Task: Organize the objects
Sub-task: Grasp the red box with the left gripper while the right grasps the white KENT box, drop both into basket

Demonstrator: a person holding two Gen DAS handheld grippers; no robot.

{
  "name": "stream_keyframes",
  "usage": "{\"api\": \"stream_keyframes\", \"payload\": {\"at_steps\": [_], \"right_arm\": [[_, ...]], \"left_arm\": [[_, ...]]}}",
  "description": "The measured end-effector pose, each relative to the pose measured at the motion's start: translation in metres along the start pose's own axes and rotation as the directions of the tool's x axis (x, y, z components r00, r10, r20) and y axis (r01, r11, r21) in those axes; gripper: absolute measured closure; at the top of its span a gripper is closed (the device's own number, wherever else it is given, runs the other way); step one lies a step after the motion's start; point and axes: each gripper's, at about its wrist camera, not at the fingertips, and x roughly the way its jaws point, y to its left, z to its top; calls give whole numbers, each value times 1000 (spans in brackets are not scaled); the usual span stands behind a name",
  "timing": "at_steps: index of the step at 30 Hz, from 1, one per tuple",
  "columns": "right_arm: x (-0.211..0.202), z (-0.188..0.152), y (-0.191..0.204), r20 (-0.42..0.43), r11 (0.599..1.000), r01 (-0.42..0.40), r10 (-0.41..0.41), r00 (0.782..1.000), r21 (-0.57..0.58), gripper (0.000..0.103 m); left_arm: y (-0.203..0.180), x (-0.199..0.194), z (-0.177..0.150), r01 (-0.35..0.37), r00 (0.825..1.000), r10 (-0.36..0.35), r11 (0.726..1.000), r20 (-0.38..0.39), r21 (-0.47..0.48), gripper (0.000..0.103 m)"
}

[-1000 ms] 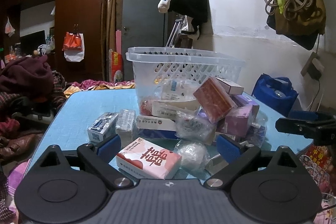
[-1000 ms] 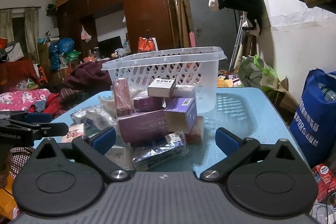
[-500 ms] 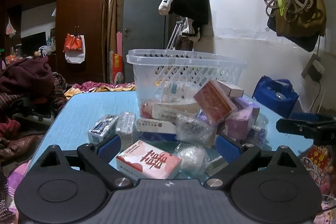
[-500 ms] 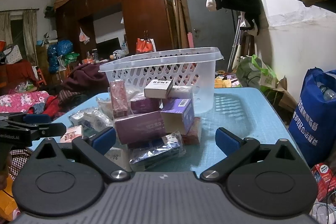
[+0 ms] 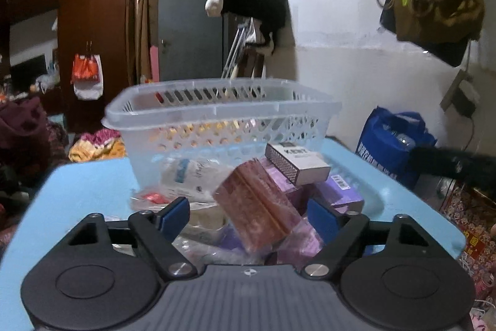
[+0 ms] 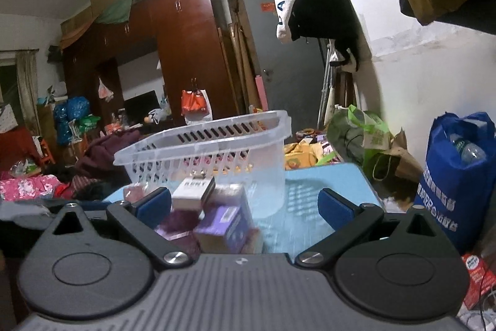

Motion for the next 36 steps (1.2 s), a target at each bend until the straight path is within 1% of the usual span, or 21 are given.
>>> {"api": "stream_keyframes", "payload": {"at_steps": [1, 2, 3, 4, 5, 6, 7, 9, 10, 12, 14, 15, 18, 20, 24, 25, 26, 30, 33, 36], "right_arm": [[3, 1, 1, 1, 1000, 2, -2, 1000, -2, 0], [5, 1, 2, 0, 1000, 0, 0, 1000, -5, 0], [11, 3, 3, -5, 1000, -6, 6, 1000, -6, 0], [14, 2, 5, -10, 1000, -10, 10, 1000, -6, 0], [17, 2, 5, -14, 1000, -14, 14, 1000, -4, 0], [19, 1, 6, -17, 1000, -17, 17, 1000, -4, 0], [23, 0, 7, -24, 1000, -21, 21, 999, -4, 0], [31, -2, 10, -43, 1000, -30, 30, 999, -8, 0], [36, -3, 12, -55, 999, -34, 34, 998, -15, 1], [45, -6, 18, -84, 998, -45, 42, 996, -32, 6], [55, -7, 23, -110, 998, -55, 51, 993, -37, 9], [59, -7, 26, -121, 997, -63, 58, 991, -39, 12], [70, -7, 34, -142, 996, -77, 70, 987, -48, 20], [75, -6, 41, -149, 994, -75, 63, 987, -75, 23], [82, -8, 58, -156, 987, -45, 20, 988, -154, 37], [81, -8, 59, -151, 986, -42, 17, 988, -164, 44], [80, -7, 60, -148, 985, -33, 8, 989, -171, 58], [63, -6, 62, -101, 979, -9, -12, 995, -204, 60], [49, 0, 61, -66, 979, -26, 13, 998, -201, 60], [40, 14, 60, -36, 979, -40, 33, 999, -198, 60]], "left_arm": [[0, 5, -2, 1, 1000, -1, 1000, -14, -7, 31], [0, 10, -3, 0, 1000, -1, 1000, -23, -16, 36], [0, 10, -4, -20, 1000, 20, 1000, -9, -14, 42], [-2, 9, -5, -40, 999, 40, 999, 0, -8, 46], [-2, 7, -5, -29, 1000, 29, 999, 0, -13, 52], [1, 4, -5, -1, 1000, 1, 1000, -2, -31, 52], [3, 2, -7, 11, 1000, -11, 999, 0, -37, 52], [7, -2, -10, 4, 1000, -4, 1000, 4, -29, 52], [11, -4, -12, 15, 1000, -14, 999, 8, -43, 52], [19, -8, -15, 35, 999, -34, 997, 26, -64, 52], [23, -12, -16, 20, 999, -18, 998, 45, -54, 52], [25, -14, -18, 12, 999, -9, 999, 52, -51, 52], [32, -14, -19, 19, 998, -15, 998, 56, -66, 52], [36, -13, -18, 17, 998, -13, 997, 58, -70, 52], [40, -11, -19, 23, 998, -18, 997, 63, -76, 52], [40, -12, -19, 26, 998, -21, 997, 66, -72, 52], [41, -13, -19, 29, 997, -24, 997, 72, -69, 52], [43, -22, -19, 28, 993, -22, 998, 116, -56, 52], [47, -27, -14, 33, 989, -24, 998, 146, -60, 52], [56, -26, 2, 38, 986, -26, 997, 164, -71, 52]]}}
